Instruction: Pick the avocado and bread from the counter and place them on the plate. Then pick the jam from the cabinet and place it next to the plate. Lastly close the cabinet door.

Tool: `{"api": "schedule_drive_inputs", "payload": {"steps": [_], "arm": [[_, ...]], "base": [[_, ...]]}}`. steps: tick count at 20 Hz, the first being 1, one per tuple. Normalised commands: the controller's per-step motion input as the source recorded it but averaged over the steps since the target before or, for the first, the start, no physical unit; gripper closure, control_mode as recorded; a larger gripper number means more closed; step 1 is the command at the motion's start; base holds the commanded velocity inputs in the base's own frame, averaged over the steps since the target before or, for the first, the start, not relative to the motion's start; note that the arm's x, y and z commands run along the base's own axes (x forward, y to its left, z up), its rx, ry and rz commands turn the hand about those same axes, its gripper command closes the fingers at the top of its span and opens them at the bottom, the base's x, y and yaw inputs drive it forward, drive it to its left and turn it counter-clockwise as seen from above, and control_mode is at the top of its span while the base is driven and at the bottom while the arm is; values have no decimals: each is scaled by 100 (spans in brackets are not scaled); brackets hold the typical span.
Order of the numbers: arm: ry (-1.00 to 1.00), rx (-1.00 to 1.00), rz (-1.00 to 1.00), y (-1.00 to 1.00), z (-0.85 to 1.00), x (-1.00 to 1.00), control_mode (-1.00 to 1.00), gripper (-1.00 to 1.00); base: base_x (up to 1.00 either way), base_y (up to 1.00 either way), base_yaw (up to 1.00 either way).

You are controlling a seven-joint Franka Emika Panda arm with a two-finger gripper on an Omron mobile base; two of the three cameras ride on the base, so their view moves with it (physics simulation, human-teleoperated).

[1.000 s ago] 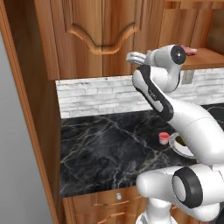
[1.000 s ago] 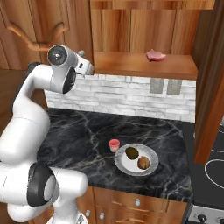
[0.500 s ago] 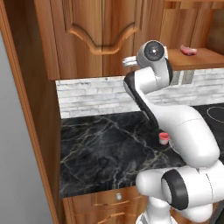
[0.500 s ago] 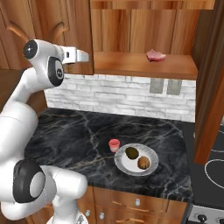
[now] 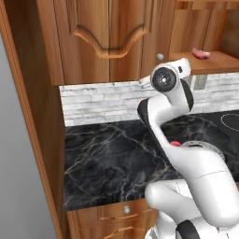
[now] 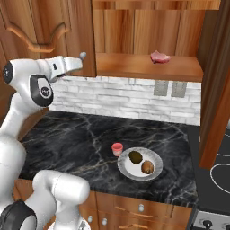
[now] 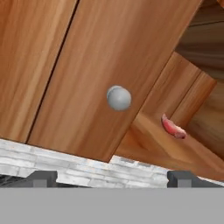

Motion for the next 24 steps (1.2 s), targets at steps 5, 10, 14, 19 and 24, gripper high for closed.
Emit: {"api": "schedule_drive_inputs", "payload": {"steps": [5,10,14,19,24], "arm": [[-13,-9,-1,-33,0,-98,-100,-100],[-11,0,-3,-30,0,-97,-100,-100],[-5,8,-1,-22,0,-76,-100,-100],[0,9,0,-16,0,-43,-100,-100],[0,19,0,-8,0,-21,-100,-100]], "base": [[0,0,0],[0,0,0],[0,0,0],[0,0,0],[0,0,0]]}}
